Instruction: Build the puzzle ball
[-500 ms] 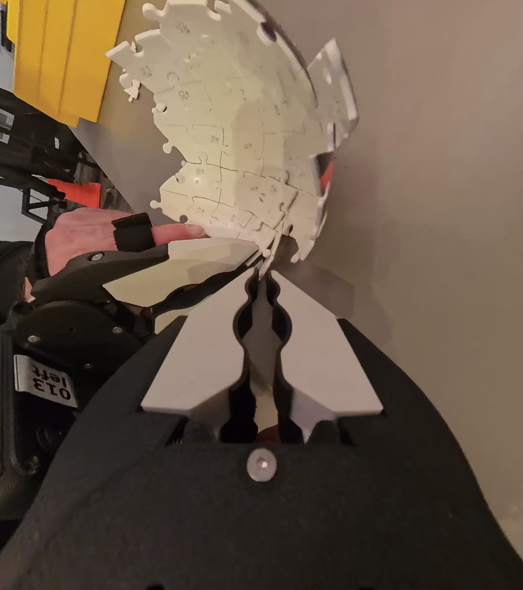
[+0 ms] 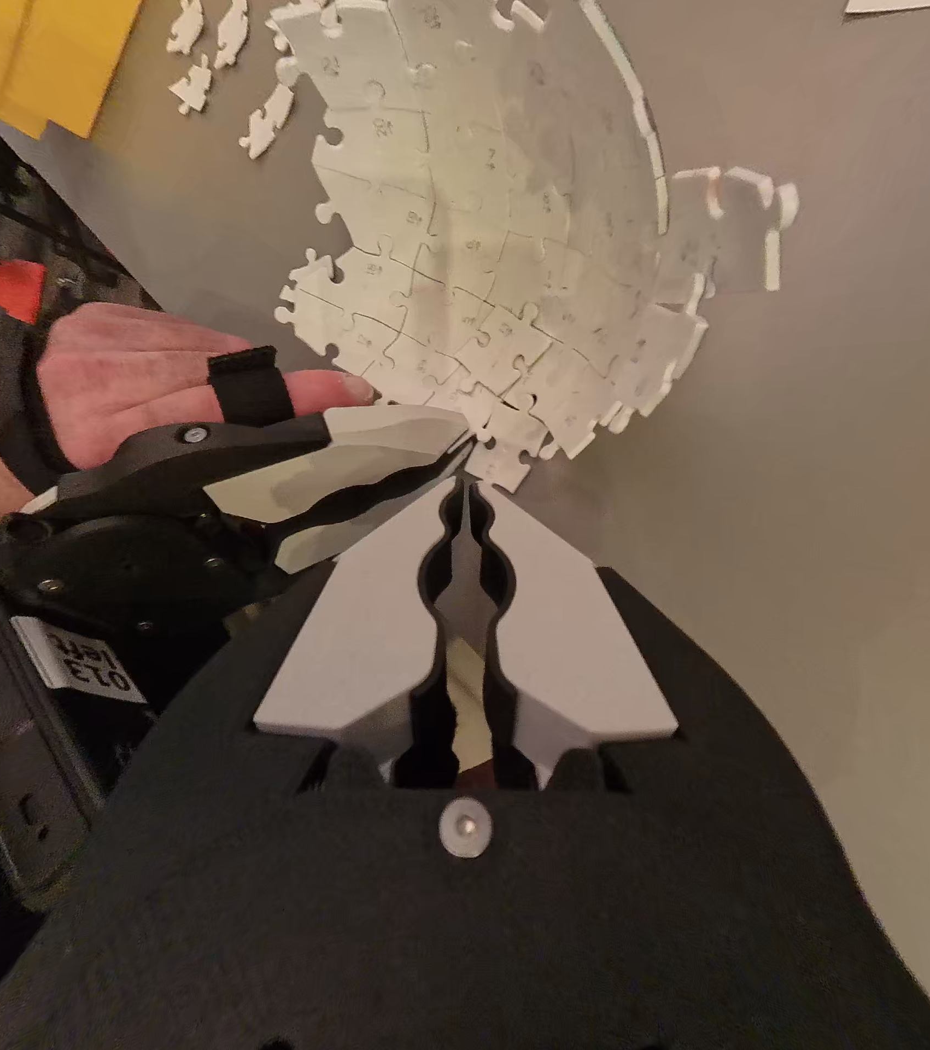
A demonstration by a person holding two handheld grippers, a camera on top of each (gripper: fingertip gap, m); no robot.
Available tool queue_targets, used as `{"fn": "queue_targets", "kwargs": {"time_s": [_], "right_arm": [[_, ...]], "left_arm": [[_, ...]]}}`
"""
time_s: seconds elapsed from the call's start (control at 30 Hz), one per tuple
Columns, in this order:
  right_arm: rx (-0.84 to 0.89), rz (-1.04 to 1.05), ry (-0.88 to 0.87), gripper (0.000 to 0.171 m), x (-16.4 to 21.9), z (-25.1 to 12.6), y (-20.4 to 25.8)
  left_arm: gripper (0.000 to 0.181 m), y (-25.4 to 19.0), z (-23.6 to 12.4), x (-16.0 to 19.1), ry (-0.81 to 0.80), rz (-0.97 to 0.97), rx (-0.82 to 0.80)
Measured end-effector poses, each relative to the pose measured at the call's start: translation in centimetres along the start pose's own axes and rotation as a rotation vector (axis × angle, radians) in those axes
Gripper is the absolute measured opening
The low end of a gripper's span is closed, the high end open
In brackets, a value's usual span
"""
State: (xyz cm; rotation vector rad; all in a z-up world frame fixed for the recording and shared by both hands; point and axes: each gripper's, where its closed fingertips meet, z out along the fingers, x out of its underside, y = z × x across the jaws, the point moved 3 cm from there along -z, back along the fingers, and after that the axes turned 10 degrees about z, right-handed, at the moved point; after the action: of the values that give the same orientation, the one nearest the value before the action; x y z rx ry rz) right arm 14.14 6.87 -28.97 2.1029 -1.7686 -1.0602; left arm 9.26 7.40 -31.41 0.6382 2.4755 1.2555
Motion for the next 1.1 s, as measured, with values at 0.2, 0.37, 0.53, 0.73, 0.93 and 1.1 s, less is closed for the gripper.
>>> {"fn": "queue_targets", "kwargs": {"time_s": [0.2, 0.37, 0.53, 0.73, 0.93, 1.1], "right_arm": [[-0.020, -0.049, -0.050, 0.000, -1.1, 0.4, 0.8], [0.076, -0.118, -0.049, 0.000, -1.1, 1.9, 0.3], [0.166, -0.174, -0.055, 0.000, -0.9, 2.4, -0.3], [0.179, -0.211, -0.066, 0.000, -1.0, 2.7, 0.1], [0.206, -0.254, -0.074, 0.000, -0.9, 2.8, 0.0], [0.226, -0.275, -0.096, 0.000, -0.8, 2.8, -0.2]], "left_arm": [[0.003, 0.0, 0.0, -0.1, -0.003, 0.056, -0.005], [0.003, 0.0, 0.0, -0.1, 0.000, 0.076, -0.016], [0.003, 0.0, 0.0, -0.2, 0.006, 0.103, -0.022], [0.003, 0.0, 0.0, -0.2, 0.002, 0.110, -0.025], [0.003, 0.0, 0.0, -0.1, 0.000, 0.099, -0.025], [0.004, 0.0, -0.1, 0.0, -0.015, 0.036, -0.029]]}}
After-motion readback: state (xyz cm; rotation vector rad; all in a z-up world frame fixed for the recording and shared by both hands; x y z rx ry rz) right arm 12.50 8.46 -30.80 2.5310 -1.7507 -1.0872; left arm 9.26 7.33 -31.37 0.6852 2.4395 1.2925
